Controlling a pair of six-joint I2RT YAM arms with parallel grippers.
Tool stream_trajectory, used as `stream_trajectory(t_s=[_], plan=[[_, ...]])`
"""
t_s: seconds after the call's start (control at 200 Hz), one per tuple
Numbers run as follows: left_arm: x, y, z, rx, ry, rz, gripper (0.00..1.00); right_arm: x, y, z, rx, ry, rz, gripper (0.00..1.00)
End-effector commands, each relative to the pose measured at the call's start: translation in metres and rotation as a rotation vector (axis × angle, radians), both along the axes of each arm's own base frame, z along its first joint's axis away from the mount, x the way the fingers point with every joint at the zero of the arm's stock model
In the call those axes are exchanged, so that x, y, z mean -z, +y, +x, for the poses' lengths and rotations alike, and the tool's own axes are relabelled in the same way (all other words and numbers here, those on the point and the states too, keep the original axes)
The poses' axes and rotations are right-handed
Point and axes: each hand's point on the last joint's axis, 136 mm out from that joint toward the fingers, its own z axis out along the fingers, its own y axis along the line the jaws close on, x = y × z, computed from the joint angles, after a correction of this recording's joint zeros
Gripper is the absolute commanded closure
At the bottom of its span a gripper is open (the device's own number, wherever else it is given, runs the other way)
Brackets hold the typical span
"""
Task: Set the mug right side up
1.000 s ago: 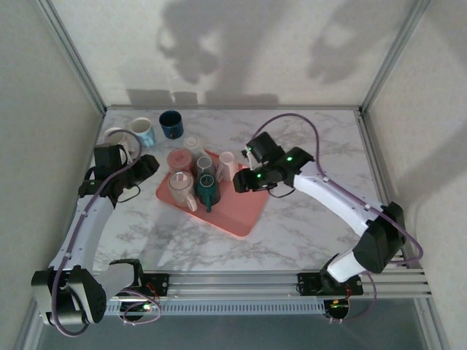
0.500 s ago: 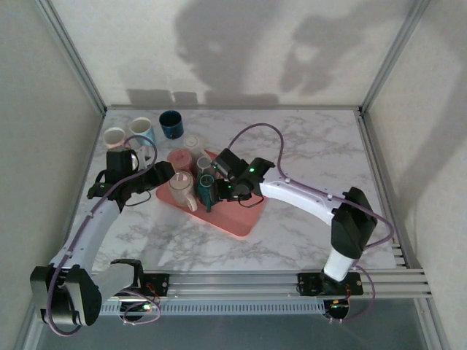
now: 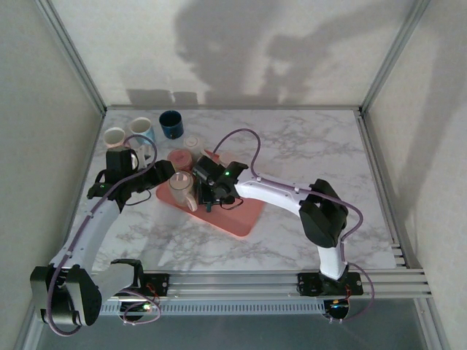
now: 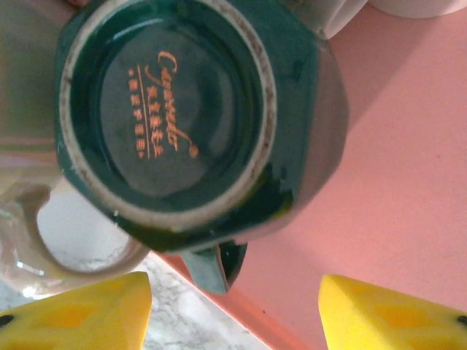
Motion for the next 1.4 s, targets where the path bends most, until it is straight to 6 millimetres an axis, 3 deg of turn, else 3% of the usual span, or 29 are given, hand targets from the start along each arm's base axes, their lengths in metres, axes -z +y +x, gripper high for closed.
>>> stream_trajectory(t_s=[0.0, 0.15, 0.385, 0.681, 0.876, 1.392], plan=[[-0.009, -0.003, 0.004, 0.004, -0.033, -0.010, 0.47, -0.001, 0.010, 0.008, 0.041, -0.023, 0.006, 0.37], [-0.010, -0.004, 0.005, 0.003, -0.037, -0.018, 0.47, 0.012, 0.011, 0.011, 0.045, -0.027, -0.037, 0.39], [-0.010, -0.002, 0.005, -0.007, -0.029, -0.017, 0.47, 0.018, -0.008, 0.015, 0.028, -0.091, -0.138, 0.43], [-0.011, -0.003, 0.006, -0.020, -0.028, -0.036, 0.47, 0.013, -0.023, 0.010, -0.063, -0.126, -0.165, 0.61], [-0.009, -0.003, 0.007, -0.025, -0.019, -0.034, 0.48, 0.011, -0.022, 0.011, -0.080, -0.130, -0.165, 0.70], [-0.007, -0.002, 0.000, -0.023, -0.016, -0.014, 0.48, 0.023, -0.021, 0.017, -0.125, -0.129, -0.251, 0.68]])
